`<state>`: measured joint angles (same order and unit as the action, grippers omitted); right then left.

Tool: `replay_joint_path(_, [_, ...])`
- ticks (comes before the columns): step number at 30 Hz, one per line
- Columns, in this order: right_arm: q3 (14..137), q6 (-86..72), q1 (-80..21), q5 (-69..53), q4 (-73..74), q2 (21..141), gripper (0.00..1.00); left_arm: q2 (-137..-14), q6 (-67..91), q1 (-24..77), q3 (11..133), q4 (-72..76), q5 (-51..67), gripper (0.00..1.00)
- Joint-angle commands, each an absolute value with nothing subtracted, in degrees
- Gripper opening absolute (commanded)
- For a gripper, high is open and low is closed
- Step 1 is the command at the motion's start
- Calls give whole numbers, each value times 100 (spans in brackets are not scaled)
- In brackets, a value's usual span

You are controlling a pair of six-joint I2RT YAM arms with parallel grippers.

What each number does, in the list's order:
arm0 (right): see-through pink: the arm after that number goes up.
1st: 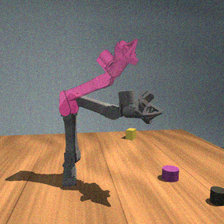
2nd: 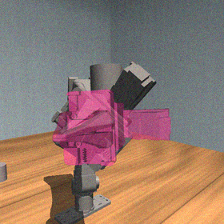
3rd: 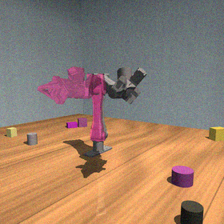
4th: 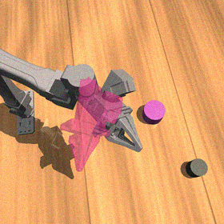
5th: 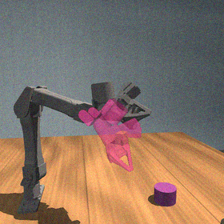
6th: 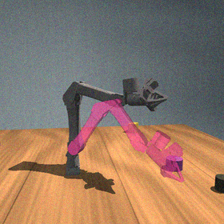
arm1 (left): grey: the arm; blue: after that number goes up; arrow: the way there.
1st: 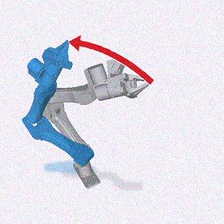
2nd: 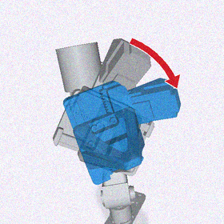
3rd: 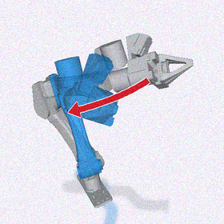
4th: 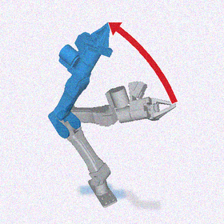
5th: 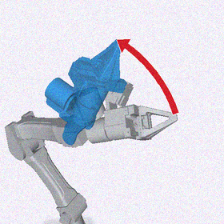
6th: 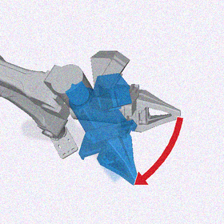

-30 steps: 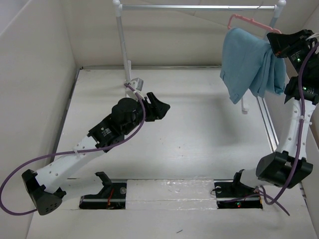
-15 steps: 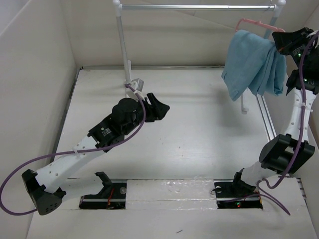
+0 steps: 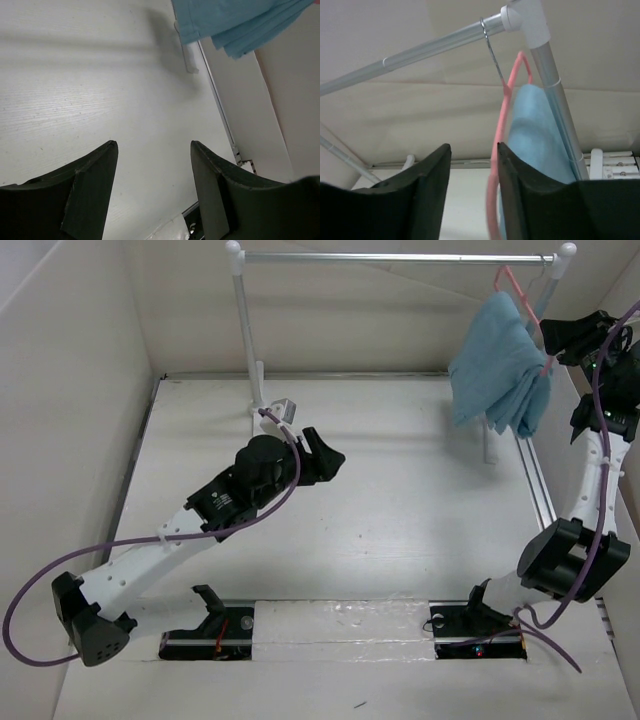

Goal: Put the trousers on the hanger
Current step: Place the hanger at the clothesline, then reset both arms

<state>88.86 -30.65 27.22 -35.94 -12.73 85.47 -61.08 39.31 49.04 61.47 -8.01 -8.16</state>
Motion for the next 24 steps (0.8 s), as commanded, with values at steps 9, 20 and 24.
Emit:
replay_joint_path(9, [9175,-2558,3120,-4059,-1011,7998,100,-6442,3604,4764,6749,-1142,-1028,63])
replay_joint_path(20, [7394,-1420,1060,-4536,-38,6075,100,-6724,3595,3411,6803,-1564,-79,63])
replay_joint_path(24, [6164,-845,-67,-3694,1053,4915,100,-6329,3516,3410,6540,-1784,-334,64])
